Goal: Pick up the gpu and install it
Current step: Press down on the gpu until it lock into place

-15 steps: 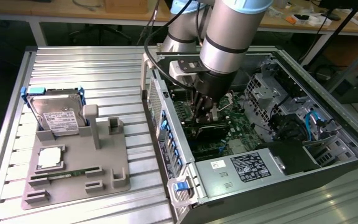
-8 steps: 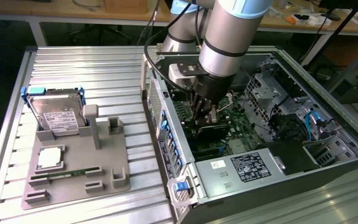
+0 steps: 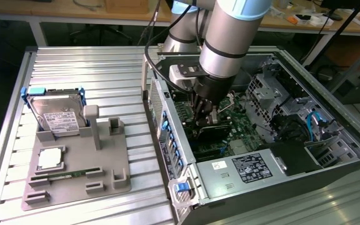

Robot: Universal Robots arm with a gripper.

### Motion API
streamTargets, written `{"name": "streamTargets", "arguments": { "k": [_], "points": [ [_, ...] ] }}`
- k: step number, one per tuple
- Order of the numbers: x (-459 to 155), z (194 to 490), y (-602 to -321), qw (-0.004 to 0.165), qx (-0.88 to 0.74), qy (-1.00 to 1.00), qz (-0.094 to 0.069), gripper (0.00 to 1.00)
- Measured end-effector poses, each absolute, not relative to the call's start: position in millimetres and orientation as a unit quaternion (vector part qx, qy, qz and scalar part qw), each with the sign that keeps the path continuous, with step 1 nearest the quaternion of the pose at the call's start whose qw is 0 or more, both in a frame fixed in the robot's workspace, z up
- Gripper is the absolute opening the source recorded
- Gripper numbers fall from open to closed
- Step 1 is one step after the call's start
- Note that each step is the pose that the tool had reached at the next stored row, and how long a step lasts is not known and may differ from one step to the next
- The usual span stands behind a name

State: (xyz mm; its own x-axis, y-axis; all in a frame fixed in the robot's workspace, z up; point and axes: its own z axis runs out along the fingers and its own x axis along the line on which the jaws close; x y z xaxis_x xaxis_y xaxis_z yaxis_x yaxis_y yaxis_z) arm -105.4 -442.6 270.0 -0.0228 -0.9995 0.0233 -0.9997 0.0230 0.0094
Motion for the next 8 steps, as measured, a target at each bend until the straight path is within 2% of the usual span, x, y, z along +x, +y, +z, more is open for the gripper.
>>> {"name": "streamTargets", "arguments": {
  "k": [4,8],
  "points": [
    [-105.8,278.0,-442.3,0.010,0.699,-0.715,0.004,0.11],
    [-126.0,305.3,-442.5,0.012,0.699,-0.715,0.004,0.11]
  ]
}}
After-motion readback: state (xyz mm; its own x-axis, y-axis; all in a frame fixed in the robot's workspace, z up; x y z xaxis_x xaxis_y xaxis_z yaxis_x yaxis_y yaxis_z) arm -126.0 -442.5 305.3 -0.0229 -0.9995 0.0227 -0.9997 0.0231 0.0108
